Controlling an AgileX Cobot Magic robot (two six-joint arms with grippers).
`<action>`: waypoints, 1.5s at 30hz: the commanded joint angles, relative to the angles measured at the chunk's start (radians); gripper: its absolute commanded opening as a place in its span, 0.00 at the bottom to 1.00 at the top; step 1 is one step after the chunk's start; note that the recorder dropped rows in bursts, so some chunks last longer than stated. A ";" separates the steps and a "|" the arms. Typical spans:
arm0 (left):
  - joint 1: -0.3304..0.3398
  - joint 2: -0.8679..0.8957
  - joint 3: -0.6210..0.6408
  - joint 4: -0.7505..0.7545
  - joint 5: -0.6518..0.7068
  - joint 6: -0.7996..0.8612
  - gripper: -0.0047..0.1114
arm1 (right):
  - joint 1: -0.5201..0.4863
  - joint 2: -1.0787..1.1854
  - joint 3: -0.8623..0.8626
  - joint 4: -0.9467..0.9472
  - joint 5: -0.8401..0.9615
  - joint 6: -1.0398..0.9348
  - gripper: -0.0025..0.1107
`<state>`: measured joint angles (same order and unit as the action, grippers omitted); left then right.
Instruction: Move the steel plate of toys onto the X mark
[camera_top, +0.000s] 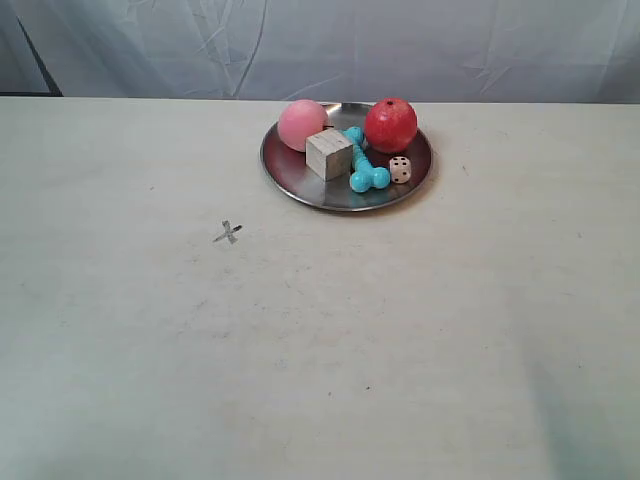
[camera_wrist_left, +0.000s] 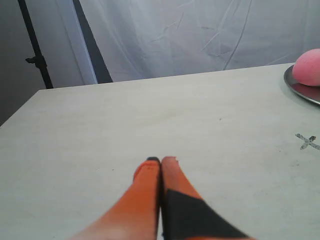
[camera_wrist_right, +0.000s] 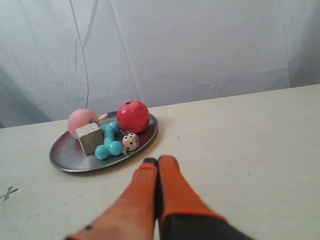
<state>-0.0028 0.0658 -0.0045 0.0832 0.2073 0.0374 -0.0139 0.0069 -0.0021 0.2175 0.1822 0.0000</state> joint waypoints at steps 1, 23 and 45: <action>0.001 -0.003 0.005 0.004 -0.007 -0.005 0.04 | -0.007 -0.007 0.002 -0.002 -0.004 0.000 0.02; 0.001 -0.003 0.005 0.223 -0.030 -0.001 0.04 | -0.007 -0.007 0.002 0.736 -0.011 0.175 0.02; 0.001 0.004 0.003 0.128 -0.936 -0.174 0.04 | -0.007 -0.007 0.002 0.961 -0.063 0.170 0.02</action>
<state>-0.0028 0.0640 -0.0023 0.3510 -0.7271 0.0000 -0.0161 0.0052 -0.0021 1.1776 0.1011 0.1803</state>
